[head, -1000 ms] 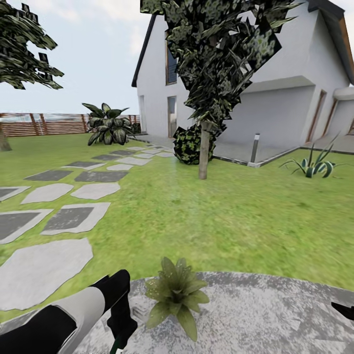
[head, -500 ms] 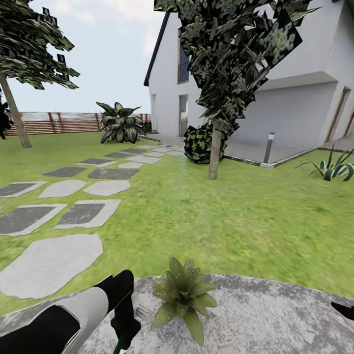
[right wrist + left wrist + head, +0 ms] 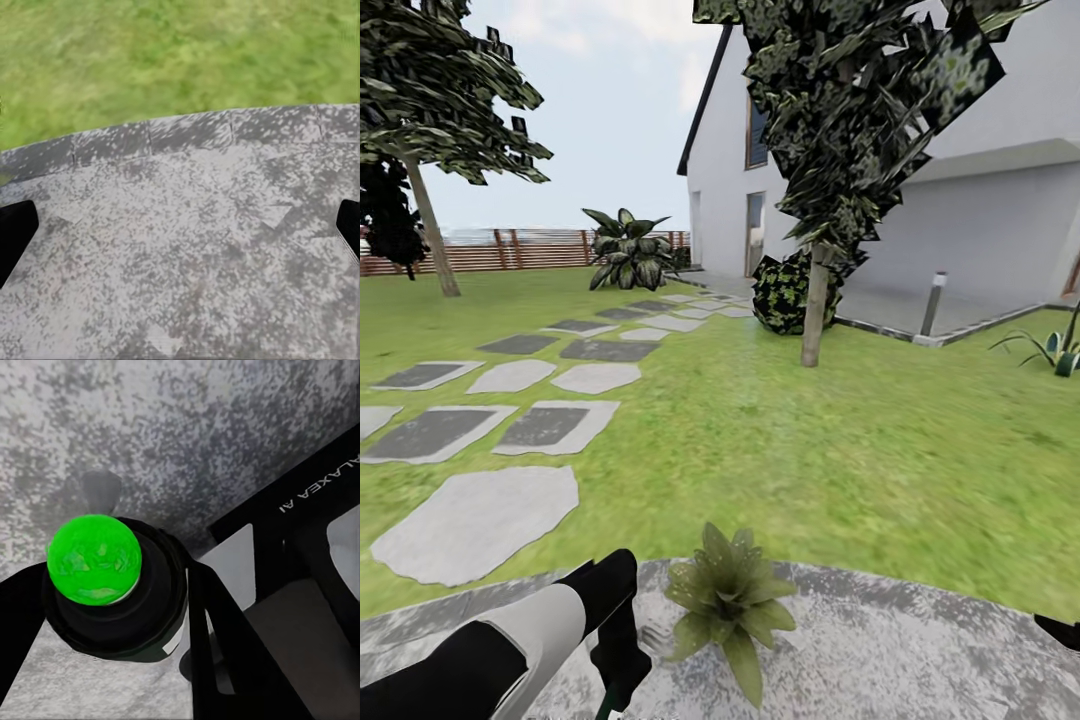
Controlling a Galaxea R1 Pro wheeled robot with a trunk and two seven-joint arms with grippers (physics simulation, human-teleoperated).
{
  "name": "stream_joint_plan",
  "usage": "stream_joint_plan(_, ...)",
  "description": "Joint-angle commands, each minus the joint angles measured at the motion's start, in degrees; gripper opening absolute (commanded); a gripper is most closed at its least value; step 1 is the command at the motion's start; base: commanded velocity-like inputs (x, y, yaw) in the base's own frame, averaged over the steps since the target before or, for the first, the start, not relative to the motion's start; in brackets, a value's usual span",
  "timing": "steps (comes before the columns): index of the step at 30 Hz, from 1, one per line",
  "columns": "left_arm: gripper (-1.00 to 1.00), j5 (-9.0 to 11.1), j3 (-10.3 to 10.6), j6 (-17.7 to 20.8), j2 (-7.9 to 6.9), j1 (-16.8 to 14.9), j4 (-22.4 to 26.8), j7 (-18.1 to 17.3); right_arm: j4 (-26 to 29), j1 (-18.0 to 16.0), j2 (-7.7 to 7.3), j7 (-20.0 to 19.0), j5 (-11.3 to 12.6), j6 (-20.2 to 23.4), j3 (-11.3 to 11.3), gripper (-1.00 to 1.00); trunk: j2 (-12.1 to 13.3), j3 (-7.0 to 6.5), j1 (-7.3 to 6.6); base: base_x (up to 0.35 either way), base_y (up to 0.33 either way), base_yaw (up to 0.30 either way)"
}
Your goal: Pick up the pesticide atomizer in the garden and spray insectifuge to fully cover both potted plants in the garden.
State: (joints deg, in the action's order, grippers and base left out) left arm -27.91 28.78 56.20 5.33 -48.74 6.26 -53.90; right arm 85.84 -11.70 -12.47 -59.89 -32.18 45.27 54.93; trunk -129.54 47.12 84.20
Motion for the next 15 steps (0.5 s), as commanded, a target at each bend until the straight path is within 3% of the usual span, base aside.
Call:
stream_joint_plan(1,-1.00,-0.6,-0.1,0.3,-0.01,0.0,0.0,-0.5,0.0,-0.1,-0.01,-0.6,-0.5,0.2,0.1,1.00,0.0,0.06,-0.01,0.000,-0.309,0.238)
stream_joint_plan(5,-1.00,-0.6,-0.1,0.3,-0.05,0.0,0.0,-0.5,0.0,0.0,-0.01,-0.6,-0.5,0.2,0.1,1.00,0.0,0.06,-0.01,0.000,-0.200,0.138)
stream_joint_plan(9,-1.00,-0.6,-0.2,0.3,-0.05,0.0,0.0,-0.5,0.0,-0.1,-0.01,-0.6,-0.5,0.1,0.1,1.00,0.0,0.06,-0.01,0.000,-0.038,0.083)
stream_joint_plan(15,-1.00,-0.6,-0.1,0.3,-0.05,0.0,0.0,-0.5,0.0,-0.1,-0.01,-0.6,-0.5,0.1,0.1,1.00,0.0,0.07,-0.01,0.000,-0.004,0.204)
